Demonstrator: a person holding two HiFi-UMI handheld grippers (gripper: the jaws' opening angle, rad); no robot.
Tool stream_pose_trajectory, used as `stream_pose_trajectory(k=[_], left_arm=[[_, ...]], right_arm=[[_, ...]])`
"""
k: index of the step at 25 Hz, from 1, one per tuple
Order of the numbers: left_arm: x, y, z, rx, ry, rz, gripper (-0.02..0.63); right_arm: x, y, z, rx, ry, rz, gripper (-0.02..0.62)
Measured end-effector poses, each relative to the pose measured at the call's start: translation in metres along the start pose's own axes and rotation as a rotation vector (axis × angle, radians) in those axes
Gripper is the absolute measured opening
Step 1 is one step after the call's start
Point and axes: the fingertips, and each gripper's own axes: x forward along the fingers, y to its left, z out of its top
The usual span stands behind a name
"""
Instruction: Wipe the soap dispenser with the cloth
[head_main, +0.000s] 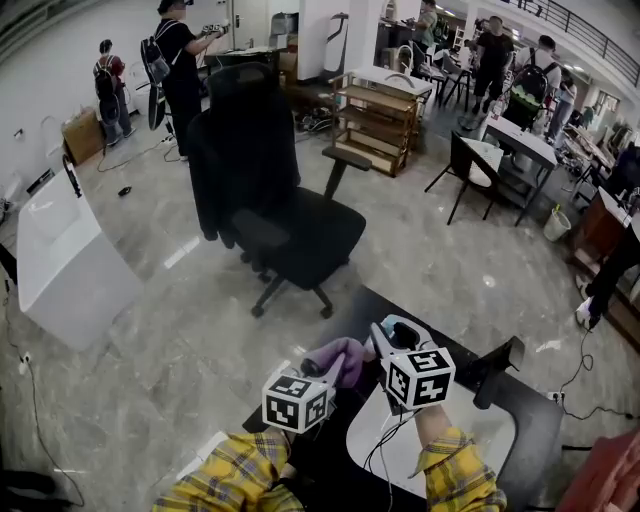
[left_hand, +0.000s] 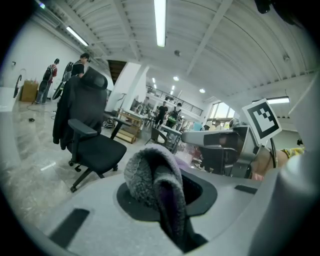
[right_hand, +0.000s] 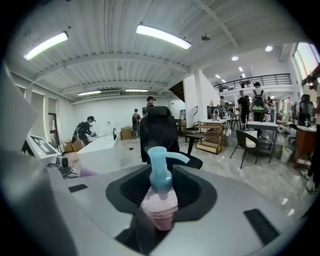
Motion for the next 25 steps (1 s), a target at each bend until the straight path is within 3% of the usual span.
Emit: stream_pose_trajectory(k=[9,12,17,21,25], left_arm=[[-0.006,0.001,0.003,-0.004,-0.01,-0.013,0.058],[-0.007,0.001,0.004,-0.009,-0.013,-0.02,0.058],[-0.007,-0.003,0.008,-0.015,-0.026,-0.033,0.058],[-0.009,-0.011,0.013,-0.016,-0.038,-0.055,0.057],[-0.01,-0.014,0.01,-0.011,-0.031,-0.071,0.057]], right_arm=[[-0.004,0.001,-0.003,0.112,-0.011,-0.198,0.124],[-0.003,0.004,-0.001,0.096,-0.035,-0.202,0.126],[-0.009,0.005,-0.002,-0.006,-0.065,-0.042,0.159],[-0.019,0.006,-0.003,-0.052,-0.072,0.18,0.198],[-0.026,0.014,-0.002,-0.213,-0.041,0.381,0.198]])
